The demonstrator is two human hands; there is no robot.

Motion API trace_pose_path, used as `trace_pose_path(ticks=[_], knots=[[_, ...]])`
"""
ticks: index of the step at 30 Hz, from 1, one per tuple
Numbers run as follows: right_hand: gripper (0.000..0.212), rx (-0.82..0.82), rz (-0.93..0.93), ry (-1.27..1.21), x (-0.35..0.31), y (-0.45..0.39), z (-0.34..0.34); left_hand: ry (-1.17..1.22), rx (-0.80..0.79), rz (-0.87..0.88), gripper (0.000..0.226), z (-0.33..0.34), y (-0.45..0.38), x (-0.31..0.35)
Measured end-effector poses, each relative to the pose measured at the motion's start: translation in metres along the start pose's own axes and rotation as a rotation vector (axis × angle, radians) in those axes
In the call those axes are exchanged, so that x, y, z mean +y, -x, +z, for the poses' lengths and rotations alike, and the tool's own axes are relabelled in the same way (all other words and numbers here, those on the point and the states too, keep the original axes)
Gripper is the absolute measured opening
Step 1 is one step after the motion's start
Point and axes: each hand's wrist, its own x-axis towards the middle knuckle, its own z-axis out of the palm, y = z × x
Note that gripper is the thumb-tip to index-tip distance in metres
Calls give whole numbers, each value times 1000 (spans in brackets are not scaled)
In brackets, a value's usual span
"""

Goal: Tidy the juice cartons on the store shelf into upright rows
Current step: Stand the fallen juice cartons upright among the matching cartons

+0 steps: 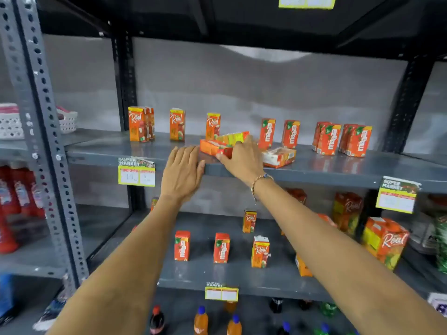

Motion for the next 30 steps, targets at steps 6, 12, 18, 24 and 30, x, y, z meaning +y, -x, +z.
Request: trace_pose_path(ticks=[6,12,18,24,30], knots=[[69,-73,88,-12,-4,-19,9,-48,83,21,37,19,5,-6],[70,-68,117,-50,-12,-24,7,-60,132,12,38,25,5,-7],[65,-93,158,-125,-17,-16,10,-67,143,14,37,28,5,-8],[67,9,258,-258,-18,-12,4,-64,136,20,38,25,5,-8],[61,164,368,-714,-13,-16,-19,-56,112,-6,36,22,5,-4]])
